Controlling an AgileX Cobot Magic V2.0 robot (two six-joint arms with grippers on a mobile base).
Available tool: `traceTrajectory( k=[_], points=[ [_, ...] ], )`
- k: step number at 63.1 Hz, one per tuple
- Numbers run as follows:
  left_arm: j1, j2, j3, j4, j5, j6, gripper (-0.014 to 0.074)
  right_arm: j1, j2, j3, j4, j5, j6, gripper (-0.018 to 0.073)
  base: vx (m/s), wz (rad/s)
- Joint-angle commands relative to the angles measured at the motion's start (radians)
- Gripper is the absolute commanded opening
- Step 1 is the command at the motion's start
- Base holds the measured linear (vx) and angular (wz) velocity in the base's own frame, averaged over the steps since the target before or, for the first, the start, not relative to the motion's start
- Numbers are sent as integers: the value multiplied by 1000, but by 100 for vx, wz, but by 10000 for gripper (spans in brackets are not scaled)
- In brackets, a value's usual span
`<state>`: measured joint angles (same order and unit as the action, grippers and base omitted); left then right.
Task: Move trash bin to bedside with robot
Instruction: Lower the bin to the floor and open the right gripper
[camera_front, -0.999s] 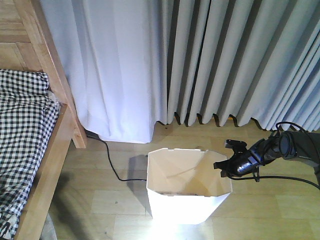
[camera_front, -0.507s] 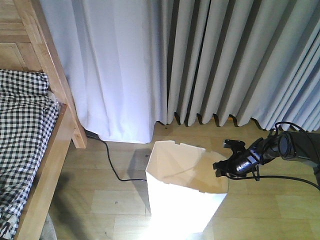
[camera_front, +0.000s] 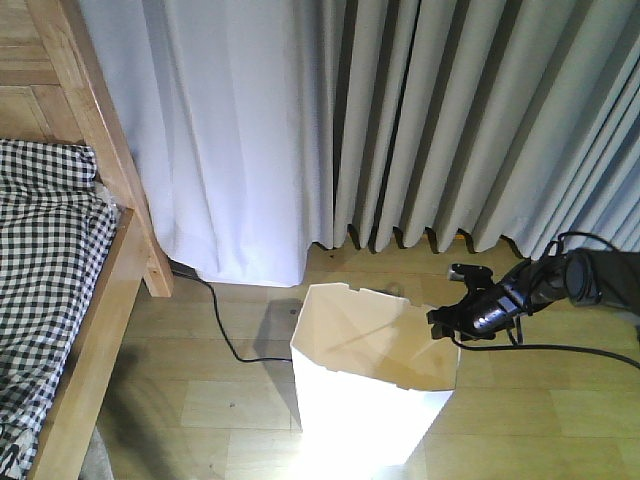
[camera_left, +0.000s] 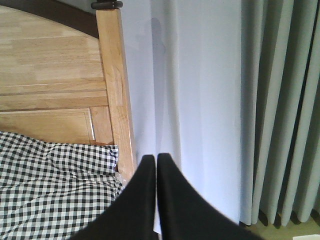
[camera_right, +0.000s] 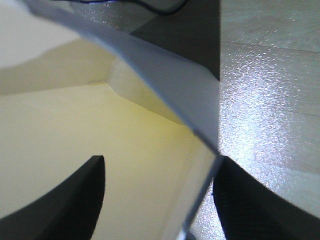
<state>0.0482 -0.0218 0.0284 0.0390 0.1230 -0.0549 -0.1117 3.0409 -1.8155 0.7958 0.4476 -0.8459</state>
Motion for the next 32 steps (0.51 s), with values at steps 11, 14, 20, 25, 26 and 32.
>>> traceTrajectory(
  k=[11,14,20,25,26,32],
  points=[
    [-2,-5,-21,-5,-72,-4,-6,0,-274,357,125,-290,-116,456,0,0],
    [-2,-5,-21,-5,-72,-4,-6,0,-328,413,125,-289,-161,456,0,0],
    [-2,-5,-21,-5,-72,-4,-6,0,-443,517,129,-271,-193,456,0,0],
    [-2,-5,-21,-5,-72,-4,-6,0,-565,609,128,-271,-199,456,0,0],
    [-2,-5,-21,-5,-72,-4,-6,0,-587,631,128,-271,-199,456,0,0],
    [-2,-5,-21,-5,-72,-4,-6,0,-757,726,128,-275,-216,456,0,0]
  ],
)
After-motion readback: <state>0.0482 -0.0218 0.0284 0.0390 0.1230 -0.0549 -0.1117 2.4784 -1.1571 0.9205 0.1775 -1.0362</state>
